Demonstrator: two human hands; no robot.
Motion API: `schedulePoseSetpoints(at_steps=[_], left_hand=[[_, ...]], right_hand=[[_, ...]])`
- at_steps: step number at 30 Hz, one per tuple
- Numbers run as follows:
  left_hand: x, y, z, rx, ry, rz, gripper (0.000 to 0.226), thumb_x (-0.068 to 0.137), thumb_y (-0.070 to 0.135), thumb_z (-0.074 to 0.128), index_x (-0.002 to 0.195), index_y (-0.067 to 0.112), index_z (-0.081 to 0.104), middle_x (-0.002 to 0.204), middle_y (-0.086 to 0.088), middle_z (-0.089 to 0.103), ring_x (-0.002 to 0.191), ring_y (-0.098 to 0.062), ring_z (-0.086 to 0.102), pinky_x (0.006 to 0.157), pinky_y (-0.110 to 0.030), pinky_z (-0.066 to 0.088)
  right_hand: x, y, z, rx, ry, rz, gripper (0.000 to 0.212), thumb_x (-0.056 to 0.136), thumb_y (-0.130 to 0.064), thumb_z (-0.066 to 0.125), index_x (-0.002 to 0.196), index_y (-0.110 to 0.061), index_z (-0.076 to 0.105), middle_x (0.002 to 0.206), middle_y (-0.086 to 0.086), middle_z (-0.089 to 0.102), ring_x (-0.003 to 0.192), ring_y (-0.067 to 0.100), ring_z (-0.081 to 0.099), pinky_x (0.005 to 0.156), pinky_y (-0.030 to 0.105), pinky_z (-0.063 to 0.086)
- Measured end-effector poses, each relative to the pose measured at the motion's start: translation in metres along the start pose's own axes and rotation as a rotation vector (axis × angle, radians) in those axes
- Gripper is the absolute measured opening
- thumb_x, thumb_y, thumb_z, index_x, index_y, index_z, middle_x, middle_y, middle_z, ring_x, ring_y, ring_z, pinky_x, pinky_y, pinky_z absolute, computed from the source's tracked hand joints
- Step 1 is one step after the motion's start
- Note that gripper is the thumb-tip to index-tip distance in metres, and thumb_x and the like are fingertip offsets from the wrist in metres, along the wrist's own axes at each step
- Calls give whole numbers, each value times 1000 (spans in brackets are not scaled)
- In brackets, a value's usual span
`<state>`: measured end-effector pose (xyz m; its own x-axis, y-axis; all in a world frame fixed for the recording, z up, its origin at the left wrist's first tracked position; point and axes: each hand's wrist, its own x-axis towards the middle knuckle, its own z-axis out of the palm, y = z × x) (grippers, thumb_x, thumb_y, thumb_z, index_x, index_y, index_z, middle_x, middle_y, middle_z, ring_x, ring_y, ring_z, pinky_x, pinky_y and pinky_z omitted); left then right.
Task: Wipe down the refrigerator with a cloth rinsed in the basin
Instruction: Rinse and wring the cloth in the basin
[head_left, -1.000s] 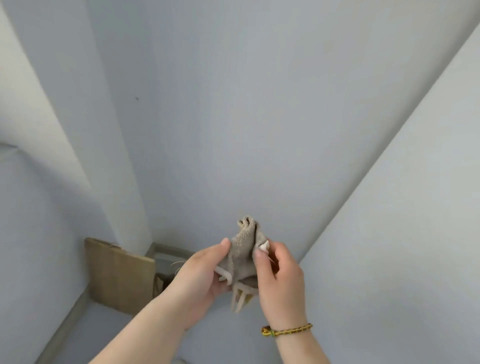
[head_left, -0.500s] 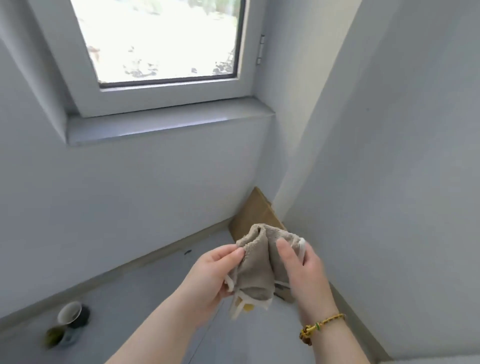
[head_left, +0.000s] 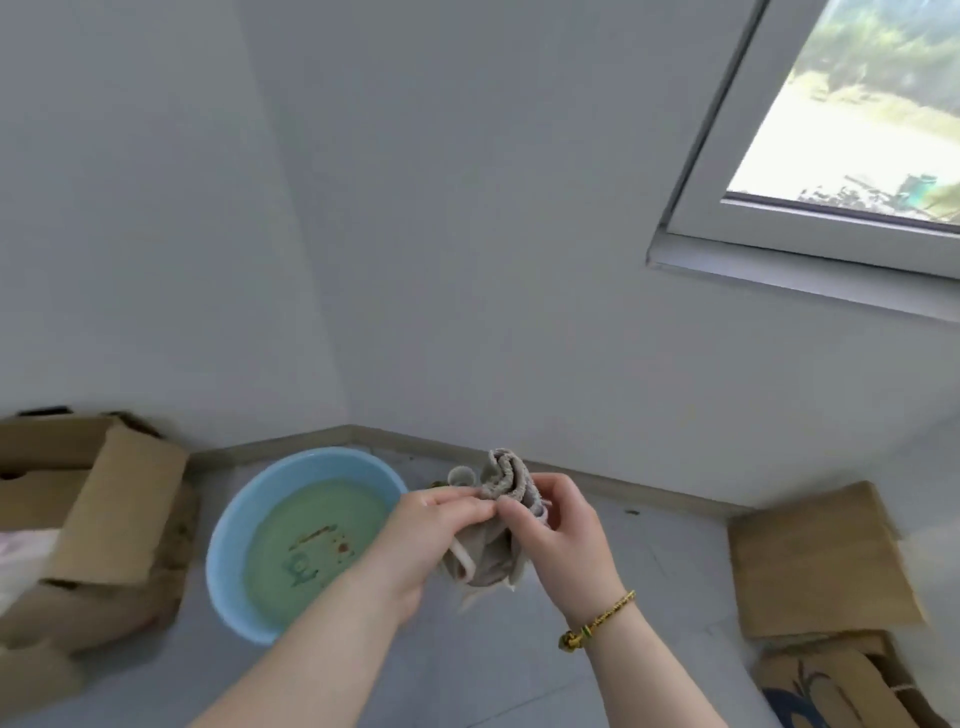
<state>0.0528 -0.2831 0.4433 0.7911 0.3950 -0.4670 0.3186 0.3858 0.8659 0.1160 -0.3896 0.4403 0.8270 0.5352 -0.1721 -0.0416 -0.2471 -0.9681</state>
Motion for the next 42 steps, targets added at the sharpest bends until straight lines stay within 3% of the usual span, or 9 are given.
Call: schedulePoseSetpoints(at_steps=[7,12,16,26,30,33,36,39,42], left_hand=[[-56,-10,-153,47,355,121,23,88,4,52,71,14,63,60,9,64,62,-2,59,44,-1,38],[-45,-21,-221,92,490,86,16,95,16,43,91,12,58,87,-5,60,87,-20,55,75,-27,42],[-24,-22,-255,113,468,84,17,96,17,41,94,11,57,84,0,59,79,-11,55,67,-21,43],[108,-104,-351,359,508,-140,19,93,7,46,93,6,65,92,-8,62,87,-15,53,63,-18,37],[183,-151,-380,352,511,-136,20,91,6,49,103,1,64,70,-3,59,54,0,54,53,-12,38],[230,-180,-393,378,432,-19,24,91,2,48,110,4,63,91,3,63,84,-4,58,74,-11,40],[270,-231,-408,482,346,-12,29,91,-1,44,110,7,64,112,1,57,108,-10,50,84,-4,33],[289,-288,-422,582,340,-128,39,88,-8,39,113,9,63,134,-4,47,126,-17,42,88,-5,23],[303,-325,-423,682,341,-93,36,92,1,41,124,11,55,140,-4,43,130,-16,38,90,-4,18]], right_hand=[[-19,5,141,-123,-306,62,25,81,7,46,75,-16,55,67,-3,50,61,8,44,51,8,39],[-3,16,191,-321,-516,44,25,82,-3,51,72,-26,50,71,-7,51,68,10,48,58,11,41],[22,38,224,-519,-699,-7,26,76,-27,66,77,-35,41,76,-14,52,74,12,53,64,22,42],[147,140,288,-777,-709,51,28,82,-10,51,62,-29,47,68,-7,46,75,17,45,61,25,36],[194,199,311,-852,-484,-86,22,86,-9,48,98,-15,66,92,-1,57,85,16,49,64,26,40],[213,253,319,-884,-328,-323,19,63,-9,56,73,-19,68,70,-7,63,74,12,47,39,10,27],[224,316,328,-1098,-297,-457,18,53,-24,64,70,-26,69,70,-11,67,76,14,42,48,13,44],[219,376,337,-1307,-425,-195,64,11,-28,88,74,-27,74,79,-4,71,78,19,64,58,27,55],[216,407,347,-1230,-318,-38,45,46,-7,85,87,-22,74,105,8,70,92,35,67,73,43,54]])
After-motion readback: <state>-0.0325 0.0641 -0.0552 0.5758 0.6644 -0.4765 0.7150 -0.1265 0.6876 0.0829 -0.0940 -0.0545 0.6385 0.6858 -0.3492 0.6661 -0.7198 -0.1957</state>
